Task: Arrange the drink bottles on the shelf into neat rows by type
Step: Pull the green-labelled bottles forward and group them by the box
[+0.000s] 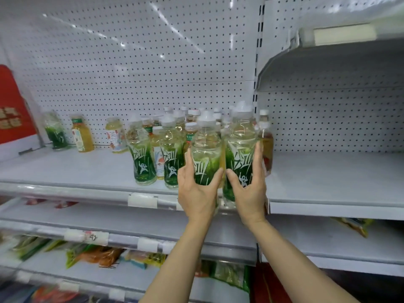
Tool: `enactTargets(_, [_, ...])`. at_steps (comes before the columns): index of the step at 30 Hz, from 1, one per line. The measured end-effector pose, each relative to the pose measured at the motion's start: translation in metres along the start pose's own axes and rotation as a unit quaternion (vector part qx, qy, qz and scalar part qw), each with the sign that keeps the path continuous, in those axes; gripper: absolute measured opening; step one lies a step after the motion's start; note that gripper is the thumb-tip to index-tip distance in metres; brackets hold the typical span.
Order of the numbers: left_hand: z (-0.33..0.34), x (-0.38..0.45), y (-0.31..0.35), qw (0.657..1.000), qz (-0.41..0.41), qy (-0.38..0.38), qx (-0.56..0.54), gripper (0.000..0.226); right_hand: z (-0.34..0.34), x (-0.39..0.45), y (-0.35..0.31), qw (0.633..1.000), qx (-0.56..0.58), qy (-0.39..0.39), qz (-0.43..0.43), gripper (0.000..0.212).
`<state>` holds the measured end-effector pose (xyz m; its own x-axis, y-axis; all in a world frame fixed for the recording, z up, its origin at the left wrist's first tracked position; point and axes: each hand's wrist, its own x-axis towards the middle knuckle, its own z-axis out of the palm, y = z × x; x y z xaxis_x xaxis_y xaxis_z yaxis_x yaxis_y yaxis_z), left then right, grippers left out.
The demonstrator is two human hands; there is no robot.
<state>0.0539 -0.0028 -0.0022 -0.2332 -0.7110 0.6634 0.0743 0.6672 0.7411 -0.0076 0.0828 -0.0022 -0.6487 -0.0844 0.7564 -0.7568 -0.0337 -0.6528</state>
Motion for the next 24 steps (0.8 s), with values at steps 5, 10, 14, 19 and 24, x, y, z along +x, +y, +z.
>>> enactTargets(5, [-0.069,0.010,-0.028,0.998,-0.061,0.016,0.018,0.095,0.057,-0.038,-0.036,0.998,0.042,-0.039,0.017,0.085])
enactTargets(10, [-0.129,0.036,-0.061,0.990,-0.100,0.043,0.086,0.093,0.116,-0.072,-0.066,0.991,0.099,-0.081,0.026,0.086])
enactTargets(14, [-0.161,0.069,-0.089,0.984,-0.108,0.062,0.127,0.091,0.166,-0.077,-0.084,0.984,0.133,-0.115,0.026,0.087])
enactTargets(19, [-0.193,0.109,-0.129,0.976,-0.119,0.086,0.163,0.089,0.232,-0.075,-0.096,0.972,0.177,-0.149,0.040,0.086])
enactTargets(24, [-0.221,0.146,-0.164,0.969,-0.128,0.107,0.180,0.088,0.292,-0.070,-0.101,0.966,0.197,-0.165,0.032,0.086])
